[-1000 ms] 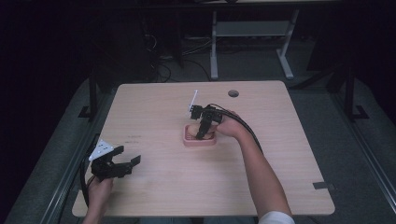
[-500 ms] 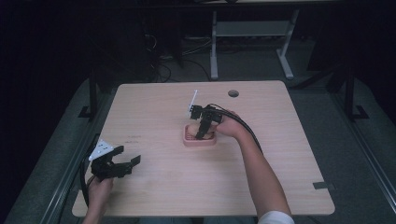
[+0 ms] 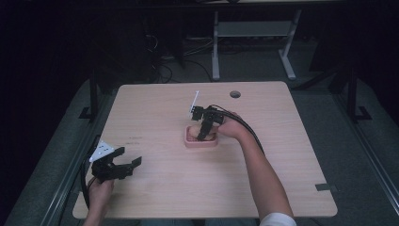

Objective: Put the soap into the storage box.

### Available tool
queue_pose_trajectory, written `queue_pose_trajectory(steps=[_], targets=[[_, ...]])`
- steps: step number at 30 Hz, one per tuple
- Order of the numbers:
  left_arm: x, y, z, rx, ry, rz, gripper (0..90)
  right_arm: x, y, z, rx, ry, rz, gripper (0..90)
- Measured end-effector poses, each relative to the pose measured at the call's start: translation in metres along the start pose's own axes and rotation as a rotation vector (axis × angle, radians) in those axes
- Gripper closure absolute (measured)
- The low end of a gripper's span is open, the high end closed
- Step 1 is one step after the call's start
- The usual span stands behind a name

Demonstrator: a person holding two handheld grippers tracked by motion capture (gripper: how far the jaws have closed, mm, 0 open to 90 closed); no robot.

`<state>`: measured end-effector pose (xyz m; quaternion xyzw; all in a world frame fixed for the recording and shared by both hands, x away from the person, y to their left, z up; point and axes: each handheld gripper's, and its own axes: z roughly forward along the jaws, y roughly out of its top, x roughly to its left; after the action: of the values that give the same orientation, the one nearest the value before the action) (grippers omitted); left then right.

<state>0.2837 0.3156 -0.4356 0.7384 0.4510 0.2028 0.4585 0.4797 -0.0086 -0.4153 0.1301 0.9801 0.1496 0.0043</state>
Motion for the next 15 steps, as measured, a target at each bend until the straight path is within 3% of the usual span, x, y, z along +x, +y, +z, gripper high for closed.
queue_pose_trajectory(steps=[6,8,15], targets=[[0.0,0.0,0.0,0.0,0.0,0.0,14.2,-0.001,0.0,-0.002,-0.015,0.001,0.005,33.2],[0.0,0.0,0.0,0.001,0.001,0.001,14.2,0.0,0.001,-0.008,-0.049,-0.003,0.006,34.2],[-0.001,0.0,0.0,0.004,0.001,0.003,14.3,-0.001,-0.002,-0.009,-0.038,0.006,0.018,32.0]])
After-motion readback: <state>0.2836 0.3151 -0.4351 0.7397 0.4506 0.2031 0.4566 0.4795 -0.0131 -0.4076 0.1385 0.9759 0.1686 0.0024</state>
